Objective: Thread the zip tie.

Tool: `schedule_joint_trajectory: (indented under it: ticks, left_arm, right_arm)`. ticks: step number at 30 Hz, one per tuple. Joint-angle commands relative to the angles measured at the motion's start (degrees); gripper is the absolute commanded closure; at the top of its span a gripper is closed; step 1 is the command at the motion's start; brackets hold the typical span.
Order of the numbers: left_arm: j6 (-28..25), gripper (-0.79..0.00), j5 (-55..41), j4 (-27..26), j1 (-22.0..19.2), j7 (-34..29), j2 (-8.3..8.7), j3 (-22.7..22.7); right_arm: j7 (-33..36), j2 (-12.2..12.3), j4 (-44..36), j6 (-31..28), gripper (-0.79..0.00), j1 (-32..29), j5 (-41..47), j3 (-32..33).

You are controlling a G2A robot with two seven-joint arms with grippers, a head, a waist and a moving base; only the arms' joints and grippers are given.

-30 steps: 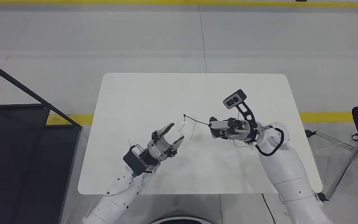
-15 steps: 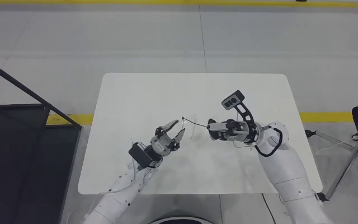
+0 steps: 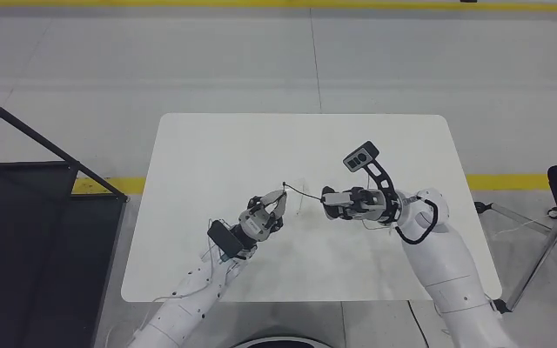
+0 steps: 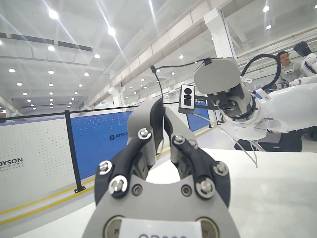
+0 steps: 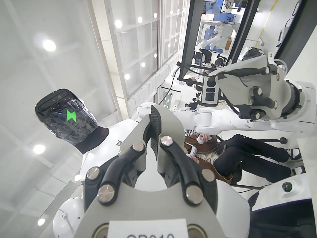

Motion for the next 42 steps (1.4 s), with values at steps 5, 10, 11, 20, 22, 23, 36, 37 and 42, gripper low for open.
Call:
schedule_joint_trajectory:
  ticks: [5,10,11,20,22,23,36,37,42]
  left_arm:
    - [-0.13,0.000,0.18,0.23,0.07,0.20,0.02,-0.16]
    - [-0.28,0.000,0.15,0.42,0.10,0.28,0.03,-0.32]
    - [-0.30,0.000,0.13,0.48,0.11,0.27,0.03,-0.34]
    - [-0.47,0.000,0.15,0.82,-0.01,0.08,-0.05,-0.26]
    - [-0.90,-0.274,-0.13,0.89,-0.04,-0.15,-0.08,-0.20]
    - [-0.95,-0.643,-0.21,0.87,-0.05,-0.18,-0.09,-0.21]
    - [-6.12,-0.785,-2.54,-5.10,5.48,0.78,1.75,-6.04]
    - [-6.94,-0.785,-2.62,-5.83,6.23,0.06,2.05,-6.94]
    - [-11.37,-0.785,-2.42,-9.78,10.13,-4.39,3.50,-11.14]
  right_arm:
    - [-0.67,0.01,0.01,-0.38,0.000,-0.13,0.42,0.27]
    - [-1.04,0.02,0.23,-0.54,0.000,-0.31,2.03,1.01]
    - [-1.04,0.03,0.26,-0.49,0.000,-0.30,2.22,1.12]
    - [-1.13,0.00,0.28,-0.51,0.000,-0.36,2.57,1.20]
    - [-1.01,0.02,0.27,-0.34,0.000,-0.28,2.13,1.08]
    - [-0.96,0.02,0.23,-0.31,0.000,-0.25,1.84,0.98]
    - [-1.12,1.34,-6.43,-11.95,0.000,-4.34,-10.63,4.04]
    - [-1.64,1.53,-7.53,-13.20,0.000,-5.14,-12.54,4.45]
    - [-6.86,2.22,-12.46,-17.82,0.000,-9.27,-19.64,6.63]
